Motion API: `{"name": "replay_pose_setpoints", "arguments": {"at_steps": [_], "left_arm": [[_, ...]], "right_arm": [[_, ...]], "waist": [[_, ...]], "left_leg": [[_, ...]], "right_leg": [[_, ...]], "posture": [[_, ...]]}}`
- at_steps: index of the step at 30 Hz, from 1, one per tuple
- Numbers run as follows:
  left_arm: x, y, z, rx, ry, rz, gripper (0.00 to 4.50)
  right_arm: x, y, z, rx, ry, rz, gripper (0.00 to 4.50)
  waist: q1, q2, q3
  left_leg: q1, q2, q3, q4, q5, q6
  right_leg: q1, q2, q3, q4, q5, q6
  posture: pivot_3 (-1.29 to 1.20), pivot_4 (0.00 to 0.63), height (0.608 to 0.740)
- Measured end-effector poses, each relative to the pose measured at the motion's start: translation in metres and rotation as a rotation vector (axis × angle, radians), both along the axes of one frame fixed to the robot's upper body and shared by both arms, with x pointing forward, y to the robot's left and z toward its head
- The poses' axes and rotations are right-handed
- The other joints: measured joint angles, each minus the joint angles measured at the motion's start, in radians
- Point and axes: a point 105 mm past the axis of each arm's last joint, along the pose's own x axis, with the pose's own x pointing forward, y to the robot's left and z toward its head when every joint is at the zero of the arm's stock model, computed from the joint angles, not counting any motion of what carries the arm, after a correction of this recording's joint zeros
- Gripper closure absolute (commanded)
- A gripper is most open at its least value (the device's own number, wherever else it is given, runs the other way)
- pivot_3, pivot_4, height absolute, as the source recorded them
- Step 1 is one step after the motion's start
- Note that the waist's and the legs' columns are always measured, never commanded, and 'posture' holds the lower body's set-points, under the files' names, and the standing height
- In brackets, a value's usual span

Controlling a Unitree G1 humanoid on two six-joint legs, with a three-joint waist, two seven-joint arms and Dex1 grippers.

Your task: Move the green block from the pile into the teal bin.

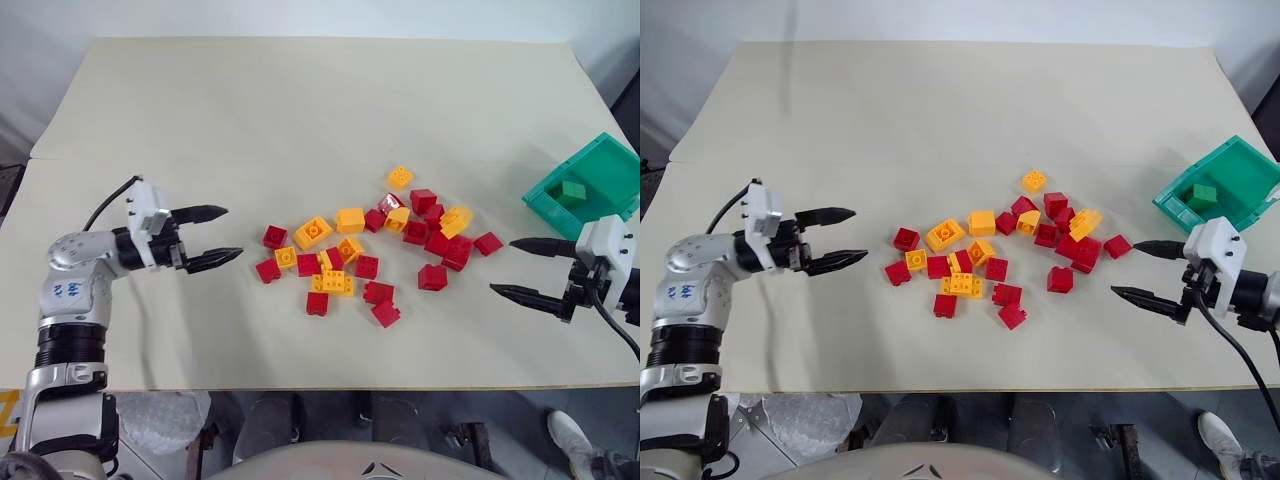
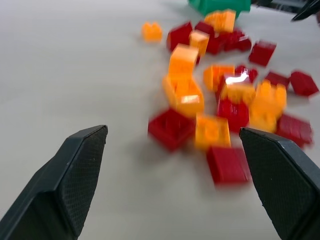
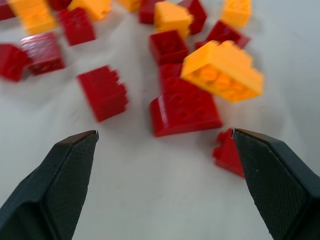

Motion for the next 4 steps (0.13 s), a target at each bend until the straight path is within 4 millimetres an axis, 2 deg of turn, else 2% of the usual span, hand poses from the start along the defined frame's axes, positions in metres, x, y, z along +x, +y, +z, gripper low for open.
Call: {"name": "replay_pose_setpoints", "arguments": {"at_steps": [4], "left_arm": [[-0.0053, 0.0147, -0.0098, -0.001, 0.025, 0.068, 0.0]], "right_arm": [[0.01, 0.004, -0.0066, 0.061, -0.022, 0.007, 0.03]], "waist": [[-0.005, 0.0, 0.0]], "left_leg": [[0.0, 0.001, 0.0, 0.0, 0.0, -0.001]], "right_leg": [[-0.001, 0.0, 0.001, 0.001, 0.0, -0.001]], "posture": [[0.0, 0.15, 0.74]]}}
